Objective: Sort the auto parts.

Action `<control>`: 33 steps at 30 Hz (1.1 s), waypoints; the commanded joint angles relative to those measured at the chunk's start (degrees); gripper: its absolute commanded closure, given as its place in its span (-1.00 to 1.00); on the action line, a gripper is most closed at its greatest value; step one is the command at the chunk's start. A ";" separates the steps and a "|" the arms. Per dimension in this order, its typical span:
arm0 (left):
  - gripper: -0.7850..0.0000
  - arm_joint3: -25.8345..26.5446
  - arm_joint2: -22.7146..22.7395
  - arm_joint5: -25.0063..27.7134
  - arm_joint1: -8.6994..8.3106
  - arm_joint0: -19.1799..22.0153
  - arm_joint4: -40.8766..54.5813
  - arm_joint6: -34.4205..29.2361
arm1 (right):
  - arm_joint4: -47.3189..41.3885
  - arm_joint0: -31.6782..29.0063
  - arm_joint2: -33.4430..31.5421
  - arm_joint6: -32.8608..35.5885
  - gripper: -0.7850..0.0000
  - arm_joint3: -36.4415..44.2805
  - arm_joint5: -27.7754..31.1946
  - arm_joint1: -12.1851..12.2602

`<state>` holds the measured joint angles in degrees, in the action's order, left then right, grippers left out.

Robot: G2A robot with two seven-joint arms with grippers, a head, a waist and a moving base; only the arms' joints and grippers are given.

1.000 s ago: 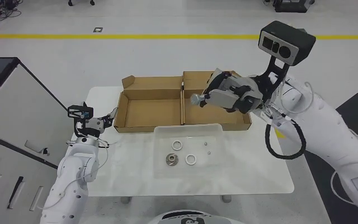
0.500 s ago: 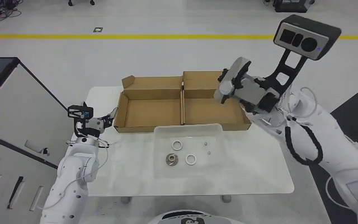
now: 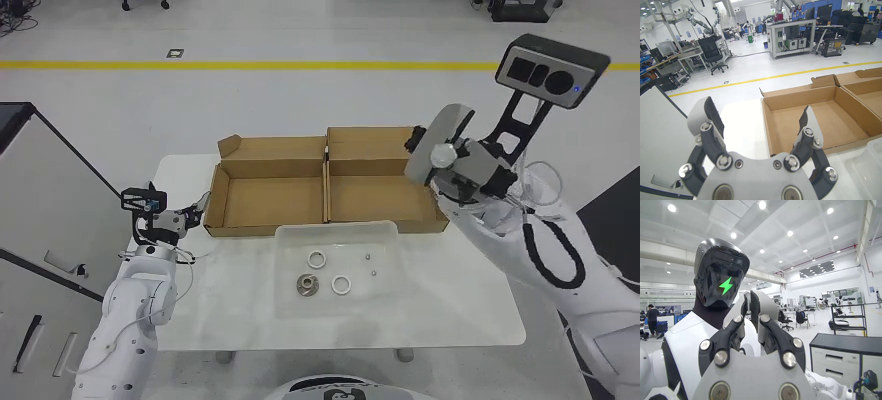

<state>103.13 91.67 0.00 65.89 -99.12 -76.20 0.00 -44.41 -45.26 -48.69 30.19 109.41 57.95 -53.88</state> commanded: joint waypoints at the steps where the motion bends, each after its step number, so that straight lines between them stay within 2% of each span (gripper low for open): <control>1: -1.00 0.00 0.00 0.00 0.00 0.00 0.00 0.00 | 1.08 0.03 -0.56 1.41 1.00 -1.03 -0.85 -0.10; 8: -1.00 0.00 0.00 0.00 0.00 0.00 0.00 0.00 | 6.71 0.50 -3.31 5.29 1.00 -1.52 -8.66 -0.16; 11: -1.00 0.00 0.00 0.00 0.00 0.00 0.00 0.00 | 6.68 0.08 -4.15 5.40 1.00 -0.81 -9.77 -0.35; 16: -1.00 0.00 0.00 0.00 0.00 0.00 0.00 0.00 | 0.40 -1.42 -4.47 4.68 1.00 0.56 -6.33 -1.06; 28: -1.00 0.00 0.00 0.00 0.00 0.00 0.00 0.00 | -16.70 -4.29 -5.14 13.73 1.00 1.98 -1.07 -2.27; 33: -1.00 0.00 0.00 0.00 0.00 0.00 0.00 0.00 | -21.02 -5.13 -5.82 15.86 1.00 1.86 -0.16 -3.02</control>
<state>103.13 91.67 0.00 65.89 -99.12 -76.20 0.00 -64.90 -50.33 -54.38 45.77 111.36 57.73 -56.76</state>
